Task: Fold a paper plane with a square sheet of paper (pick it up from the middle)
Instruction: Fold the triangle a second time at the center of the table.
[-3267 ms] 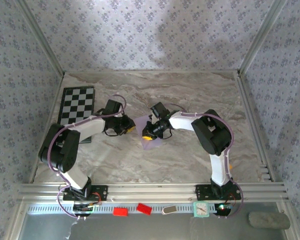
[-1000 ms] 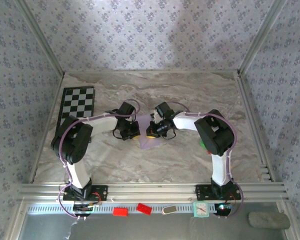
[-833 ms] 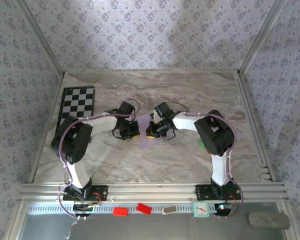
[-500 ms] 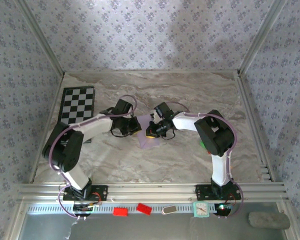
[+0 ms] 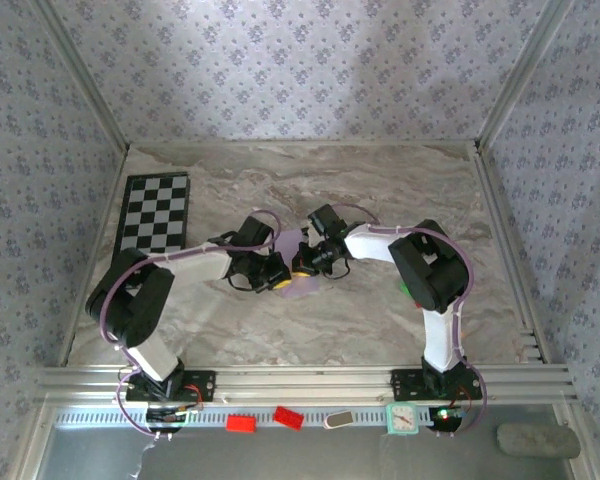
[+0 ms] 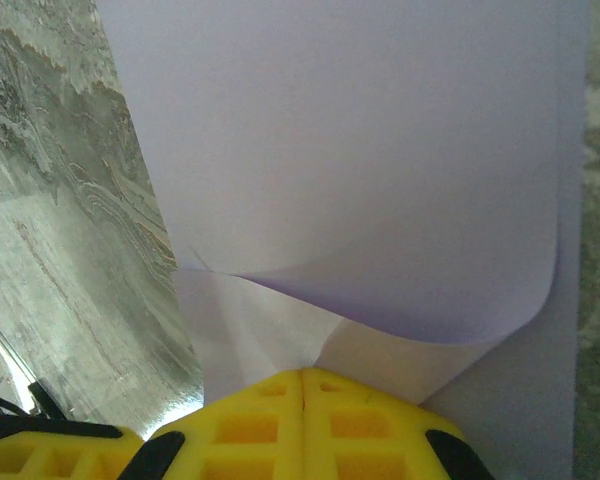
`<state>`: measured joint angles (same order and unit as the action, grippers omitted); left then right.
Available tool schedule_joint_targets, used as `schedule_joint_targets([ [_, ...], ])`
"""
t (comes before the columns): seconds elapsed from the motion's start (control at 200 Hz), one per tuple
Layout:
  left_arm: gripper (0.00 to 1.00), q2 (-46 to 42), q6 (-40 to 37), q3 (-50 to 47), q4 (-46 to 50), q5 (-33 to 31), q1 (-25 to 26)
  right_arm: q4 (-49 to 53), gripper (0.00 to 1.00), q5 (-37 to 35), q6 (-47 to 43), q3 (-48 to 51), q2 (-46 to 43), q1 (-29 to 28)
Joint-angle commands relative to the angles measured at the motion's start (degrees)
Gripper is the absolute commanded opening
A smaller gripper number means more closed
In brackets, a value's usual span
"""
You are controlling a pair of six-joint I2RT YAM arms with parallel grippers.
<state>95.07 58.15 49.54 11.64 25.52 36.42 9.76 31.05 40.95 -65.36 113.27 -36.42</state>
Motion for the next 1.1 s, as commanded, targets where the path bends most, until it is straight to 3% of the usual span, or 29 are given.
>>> schedule_joint_targets([
  [0.0,0.11,1.72,0.39,-0.08,-1.09,1.62,0.61,7.43,0.01,-7.08,0.77,1.82,4.23,-0.28],
  [0.34,0.10,3.35,-0.79,-0.41,0.09,0.96,0.76,7.76,0.01,-6.96,1.10,1.73,4.32,-0.05],
  [1.094,0.08,2.54,-7.11,-0.76,13.33,-4.13,1.55,9.03,0.01,-7.49,1.24,1.14,4.92,0.39],
])
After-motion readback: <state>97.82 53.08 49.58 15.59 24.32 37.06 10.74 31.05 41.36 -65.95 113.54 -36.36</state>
